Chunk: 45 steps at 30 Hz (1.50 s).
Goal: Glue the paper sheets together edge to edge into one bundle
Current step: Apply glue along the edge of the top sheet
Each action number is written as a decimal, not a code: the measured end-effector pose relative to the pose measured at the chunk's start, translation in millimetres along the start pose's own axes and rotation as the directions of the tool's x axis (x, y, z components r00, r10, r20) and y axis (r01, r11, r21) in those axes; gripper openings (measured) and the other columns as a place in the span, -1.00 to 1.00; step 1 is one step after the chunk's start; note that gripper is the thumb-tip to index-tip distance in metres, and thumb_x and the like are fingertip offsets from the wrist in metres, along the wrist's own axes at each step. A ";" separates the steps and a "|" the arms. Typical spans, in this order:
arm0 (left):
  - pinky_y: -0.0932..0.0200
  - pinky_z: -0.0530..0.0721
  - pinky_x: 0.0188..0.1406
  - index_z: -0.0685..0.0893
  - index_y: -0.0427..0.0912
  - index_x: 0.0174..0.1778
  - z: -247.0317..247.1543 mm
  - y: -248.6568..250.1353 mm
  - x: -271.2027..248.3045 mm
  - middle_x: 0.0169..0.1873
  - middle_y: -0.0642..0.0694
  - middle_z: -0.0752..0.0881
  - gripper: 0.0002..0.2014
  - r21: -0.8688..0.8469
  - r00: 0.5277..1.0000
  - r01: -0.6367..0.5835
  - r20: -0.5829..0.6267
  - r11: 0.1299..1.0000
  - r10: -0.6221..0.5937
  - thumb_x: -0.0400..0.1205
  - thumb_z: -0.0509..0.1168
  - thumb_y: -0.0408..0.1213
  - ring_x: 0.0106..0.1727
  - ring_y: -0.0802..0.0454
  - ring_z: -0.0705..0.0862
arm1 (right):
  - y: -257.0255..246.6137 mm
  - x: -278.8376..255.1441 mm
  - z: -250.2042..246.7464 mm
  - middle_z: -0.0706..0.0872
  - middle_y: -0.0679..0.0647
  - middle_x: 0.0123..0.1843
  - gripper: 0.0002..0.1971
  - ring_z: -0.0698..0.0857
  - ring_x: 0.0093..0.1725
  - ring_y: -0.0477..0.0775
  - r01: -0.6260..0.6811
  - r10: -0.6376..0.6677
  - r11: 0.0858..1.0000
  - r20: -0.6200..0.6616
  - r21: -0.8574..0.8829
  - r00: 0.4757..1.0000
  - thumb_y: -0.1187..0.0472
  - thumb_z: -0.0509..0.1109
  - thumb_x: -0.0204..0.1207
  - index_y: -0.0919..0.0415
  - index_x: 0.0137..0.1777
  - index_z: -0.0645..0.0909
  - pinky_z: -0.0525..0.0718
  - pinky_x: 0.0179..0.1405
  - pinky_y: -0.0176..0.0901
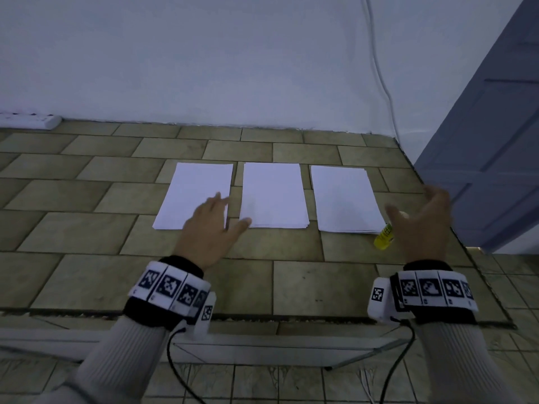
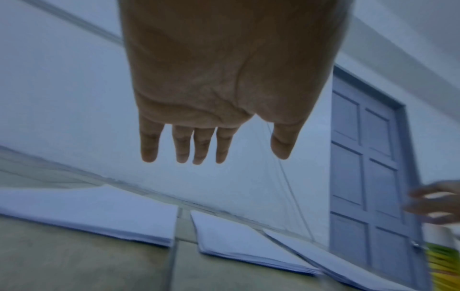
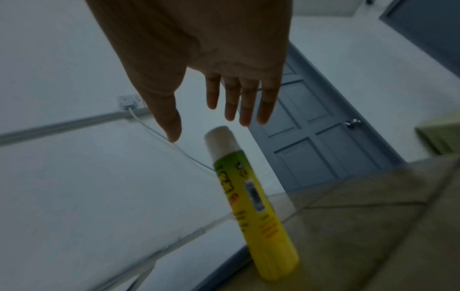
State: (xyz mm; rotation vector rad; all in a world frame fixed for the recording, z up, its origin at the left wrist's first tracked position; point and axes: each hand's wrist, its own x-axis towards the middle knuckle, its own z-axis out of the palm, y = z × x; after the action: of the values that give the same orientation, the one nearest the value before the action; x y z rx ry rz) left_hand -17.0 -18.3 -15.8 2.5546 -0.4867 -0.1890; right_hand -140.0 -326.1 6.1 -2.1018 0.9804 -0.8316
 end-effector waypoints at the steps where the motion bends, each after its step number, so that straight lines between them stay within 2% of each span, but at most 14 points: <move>1: -0.14 0.11 0.61 0.16 -0.11 0.69 -3.0 -4.3 8.9 0.71 -0.08 0.08 -0.25 0.050 0.998 0.057 -0.011 0.997 -0.057 0.66 0.15 0.22 0.70 -0.06 0.05 | 2.5 -0.2 0.6 0.46 0.22 0.46 -0.27 0.47 0.40 0.24 -0.089 0.088 0.996 0.047 0.015 0.995 0.11 0.52 0.44 0.31 0.51 0.28 0.46 0.29 0.07; 3: -0.20 0.11 0.62 0.11 -0.19 0.70 -3.8 -16.4 27.7 0.71 -0.16 0.02 -0.22 0.164 0.986 0.164 0.001 0.973 -0.167 0.68 0.14 0.21 0.71 -0.13 0.01 | 9.4 -0.4 5.4 0.53 0.26 0.39 -0.26 0.55 0.31 0.28 -0.194 0.187 0.980 0.125 0.045 0.974 0.09 0.54 0.43 0.34 0.49 0.26 0.49 0.17 0.05; 7: -0.26 0.11 0.61 0.15 -0.24 0.66 3.5 -36.7 48.6 0.71 -0.21 -0.01 -0.21 0.367 0.945 0.281 0.057 0.887 -0.323 0.67 0.15 0.23 0.70 -0.21 -0.01 | 19.8 -2.0 13.9 0.62 0.29 0.28 -0.28 0.62 0.22 0.24 -0.208 0.197 0.977 0.187 0.040 0.962 0.15 0.54 0.44 0.36 0.50 0.28 0.44 -0.01 -0.13; 11: -0.22 0.33 0.51 0.33 -0.18 0.56 10.4 -41.5 50.4 0.64 -0.19 0.22 -0.32 0.438 0.939 0.271 0.074 0.857 -0.335 0.65 0.18 0.21 0.61 -0.22 0.25 | 24.2 -4.6 18.2 0.64 0.28 0.25 -0.44 0.62 0.18 0.22 -0.187 0.176 0.982 0.208 0.032 0.962 0.23 0.53 0.46 0.36 0.39 0.42 0.43 -0.06 -0.15; 15: -0.13 0.49 0.28 0.50 -0.16 0.38 9.8 -40.0 51.2 0.35 -0.14 0.53 -0.45 0.467 0.954 0.236 0.058 0.853 -0.296 0.64 0.19 0.19 0.35 -0.19 0.54 | 25.2 -6.3 20.6 0.67 0.31 0.17 -0.57 0.57 0.02 0.16 -0.149 0.153 0.988 0.222 -0.032 0.963 0.21 0.51 0.48 0.40 0.27 0.52 0.40 -0.12 -0.13; 20: -0.08 0.54 0.25 0.54 -0.13 0.32 7.9 -43.1 54.8 0.29 -0.12 0.60 -0.49 0.447 0.956 0.240 0.045 0.862 -0.289 0.62 0.23 0.17 0.27 -0.16 0.60 | 27.3 -4.8 21.2 0.66 0.30 0.07 -0.63 0.52 -0.06 0.12 -0.112 0.124 0.992 0.228 -0.063 0.966 0.20 0.50 0.49 0.41 0.18 0.56 0.38 -0.15 -0.13; 25: -0.10 0.48 0.39 0.52 -0.15 0.45 5.1 -49.4 60.9 0.43 -0.14 0.56 -0.49 0.371 0.955 0.255 0.048 0.893 -0.292 0.72 0.10 0.12 0.40 -0.16 0.53 | 27.6 -5.5 21.5 0.60 0.22 -0.03 -0.66 0.52 -0.07 0.12 -0.106 0.115 0.993 0.238 -0.051 0.965 0.22 0.50 0.49 0.42 0.15 0.55 0.37 -0.16 -0.13; 29: -0.07 0.52 0.23 0.58 -0.19 0.33 -2.5 -49.6 60.6 0.29 -0.21 0.65 -0.49 0.180 0.953 0.298 -0.006 0.938 -0.301 0.73 0.02 0.14 0.24 -0.21 0.60 | 27.7 -4.8 20.7 0.56 0.17 -0.07 -0.67 0.51 -0.09 0.12 -0.100 0.110 0.994 0.235 -0.052 0.966 0.24 0.50 0.48 0.42 0.13 0.55 0.36 -0.16 -0.15; 33: -0.04 0.52 0.13 0.56 -0.20 0.37 -16.5 -39.8 50.5 0.25 -0.21 0.67 -0.50 0.040 0.966 0.231 -0.131 0.972 -0.224 0.73 0.09 0.12 0.21 -0.22 0.61 | 29.0 -3.4 21.9 0.57 0.19 -0.07 -0.66 0.51 -0.09 0.12 -0.092 0.105 0.994 0.238 -0.064 0.965 0.24 0.51 0.47 0.43 0.13 0.55 0.35 -0.17 -0.16; 37: 0.10 0.46 0.10 0.59 -0.17 0.37 -23.3 -14.0 31.7 0.22 -0.09 0.67 -0.55 -0.117 0.986 0.024 -0.164 0.993 -0.043 0.69 0.23 0.06 0.20 -0.07 0.60 | 29.7 -2.7 22.4 0.61 0.23 -0.02 -0.65 0.52 -0.07 0.13 -0.088 0.102 0.994 0.242 -0.067 0.965 0.24 0.51 0.48 0.43 0.16 0.55 0.37 -0.15 -0.14; 40: 0.21 0.44 0.20 0.61 -0.08 0.36 -19.5 3.1 12.9 0.20 0.05 0.62 -0.61 -0.236 0.988 -0.152 -0.049 0.960 0.144 0.63 0.37 -0.04 0.21 0.15 0.53 | 29.8 -2.8 22.2 0.61 0.23 -0.02 -0.64 0.54 -0.05 0.16 -0.082 0.098 0.994 0.242 -0.073 0.965 0.24 0.51 0.48 0.42 0.17 0.55 0.36 -0.15 -0.13; 42: 0.20 0.46 0.36 0.62 0.04 0.32 -13.9 6.7 2.4 0.28 0.10 0.60 -0.58 -0.244 0.957 -0.256 0.075 0.935 0.282 0.56 0.45 0.03 0.30 0.20 0.51 | 30.0 -2.5 22.4 0.63 0.28 0.02 -0.63 0.54 -0.04 0.17 -0.081 0.099 0.993 0.246 -0.081 0.964 0.23 0.51 0.48 0.42 0.18 0.55 0.37 -0.14 -0.12; 44: 0.42 0.21 0.49 0.68 -0.04 0.30 -7.7 7.8 -6.2 0.36 -0.01 0.60 -0.53 -0.174 0.885 -0.394 0.195 0.903 0.423 0.49 0.43 0.03 0.44 0.18 0.42 | 30.4 -1.9 22.8 0.64 0.31 0.08 -0.62 0.52 -0.04 0.13 -0.084 0.102 0.993 0.254 -0.082 0.962 0.23 0.50 0.48 0.42 0.20 0.54 0.37 -0.12 -0.11; 45: 0.57 0.04 0.47 0.69 -0.11 0.30 -4.9 8.6 -9.9 0.40 -0.08 0.59 -0.54 -0.135 0.845 -0.457 0.245 0.879 0.476 0.50 0.47 -0.04 0.51 0.16 0.33 | 30.5 -1.7 22.8 0.64 0.31 0.09 -0.62 0.51 -0.04 0.12 -0.083 0.102 0.993 0.256 -0.085 0.961 0.23 0.50 0.48 0.42 0.20 0.54 0.37 -0.12 -0.11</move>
State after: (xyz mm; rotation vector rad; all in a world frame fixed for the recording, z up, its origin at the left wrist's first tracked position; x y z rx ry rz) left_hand -27.7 -19.1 -6.8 2.2642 -1.1694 -0.3710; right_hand -135.5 -333.1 -31.1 -2.1429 0.9704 -0.4645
